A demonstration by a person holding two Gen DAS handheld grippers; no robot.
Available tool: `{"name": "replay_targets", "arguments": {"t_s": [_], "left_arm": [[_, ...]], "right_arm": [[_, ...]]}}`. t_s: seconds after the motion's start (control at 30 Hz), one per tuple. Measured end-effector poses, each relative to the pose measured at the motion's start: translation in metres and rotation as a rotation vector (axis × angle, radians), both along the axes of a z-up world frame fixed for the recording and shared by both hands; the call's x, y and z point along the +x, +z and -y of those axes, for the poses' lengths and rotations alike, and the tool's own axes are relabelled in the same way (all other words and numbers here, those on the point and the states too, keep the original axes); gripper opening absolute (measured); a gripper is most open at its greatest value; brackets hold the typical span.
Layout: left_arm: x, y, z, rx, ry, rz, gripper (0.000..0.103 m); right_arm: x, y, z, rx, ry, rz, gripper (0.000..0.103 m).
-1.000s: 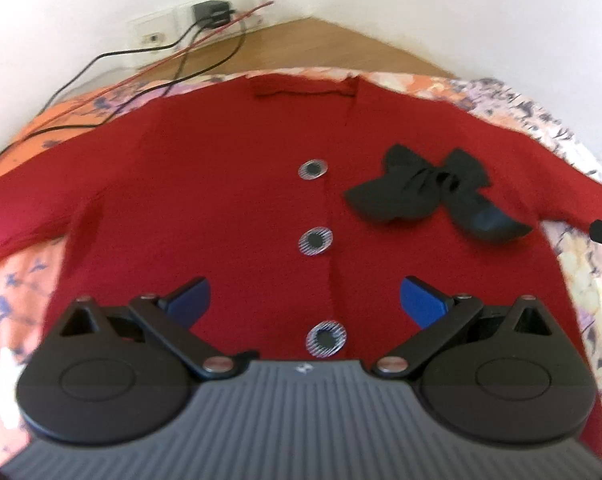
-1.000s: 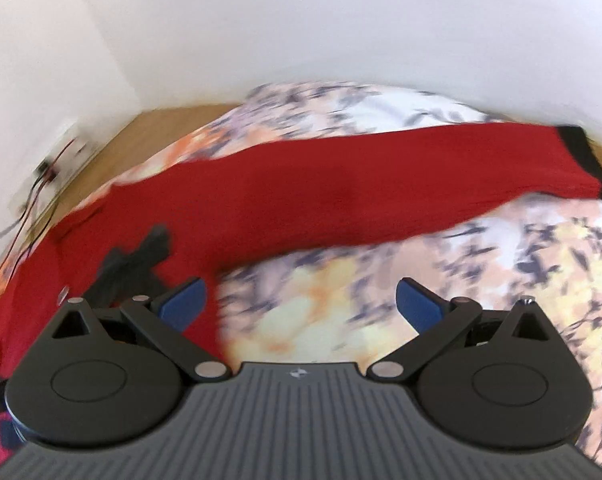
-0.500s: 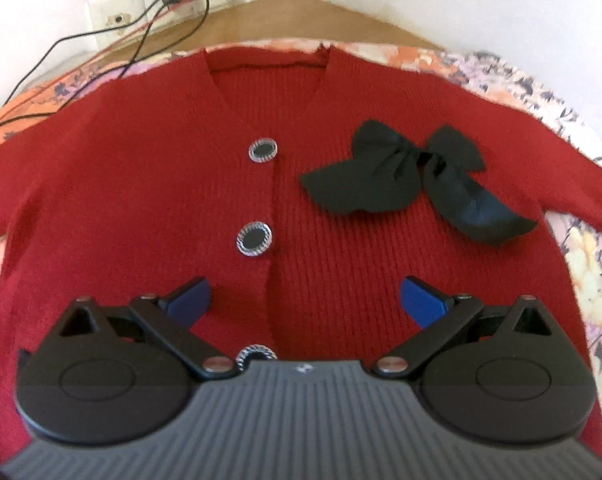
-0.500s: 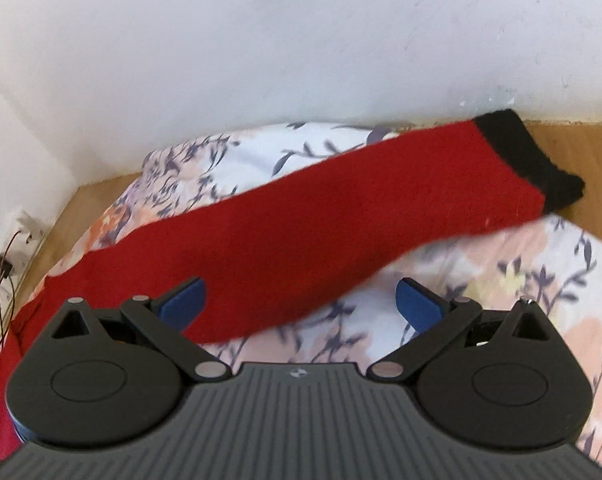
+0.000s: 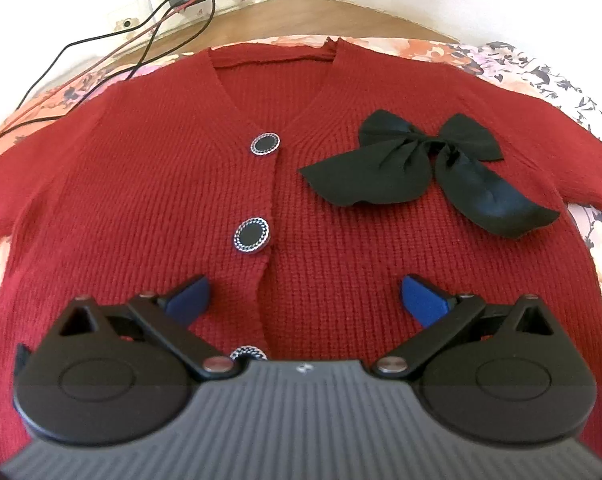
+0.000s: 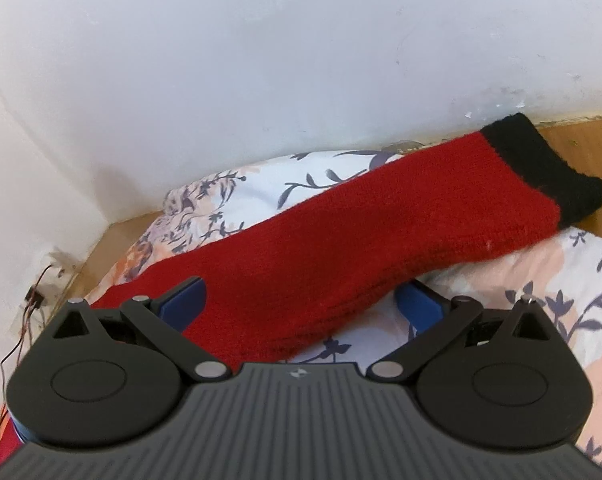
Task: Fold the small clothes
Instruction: 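Grasp the black-cuffed sleeve end with the right tool, then carry the held sleeve across the cardigan body and release it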
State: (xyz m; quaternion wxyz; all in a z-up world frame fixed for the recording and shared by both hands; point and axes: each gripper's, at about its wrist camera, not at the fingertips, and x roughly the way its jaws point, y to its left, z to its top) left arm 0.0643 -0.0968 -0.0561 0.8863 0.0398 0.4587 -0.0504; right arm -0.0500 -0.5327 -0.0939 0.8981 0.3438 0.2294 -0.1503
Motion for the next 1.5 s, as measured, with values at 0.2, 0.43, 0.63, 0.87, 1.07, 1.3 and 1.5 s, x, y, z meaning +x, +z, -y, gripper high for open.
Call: {"name": "replay_targets", "arguments": {"t_s": [0.2,0.43,0.63,0.87,1.07,1.3,1.5], "left_arm": [[0.001,0.0,0.001,0.007,0.0,-0.006,0.103],[0.001,0.0,0.002,0.011,0.001,-0.006,0.103],[-0.003,-0.001,0.001,0.01,-0.004,0.018,0.103],[-0.005,0.001,-0.001,0.006,-0.024,0.016,0.103],[-0.005,0.01,-0.006,0.005,-0.024,-0.002,0.103],[-0.009,0.029,-0.025,-0.007,-0.015,0.026,0.103],[-0.011,0.042,-0.048,-0.009,-0.005,0.038,0.103]], "right_arm": [[-0.003,0.002,0.026,0.169,-0.086,0.064,0.103],[0.006,0.001,0.036,0.08,-0.148,0.025,0.065],[0.006,0.005,0.034,-0.015,-0.112,0.023,0.013],[-0.007,0.042,0.006,-0.093,-0.031,0.148,0.011],[-0.01,0.071,-0.029,-0.111,0.036,0.206,0.011],[-0.002,0.089,-0.06,-0.069,0.093,0.225,0.011],[0.012,0.096,-0.093,-0.056,0.133,0.23,0.011]]}}
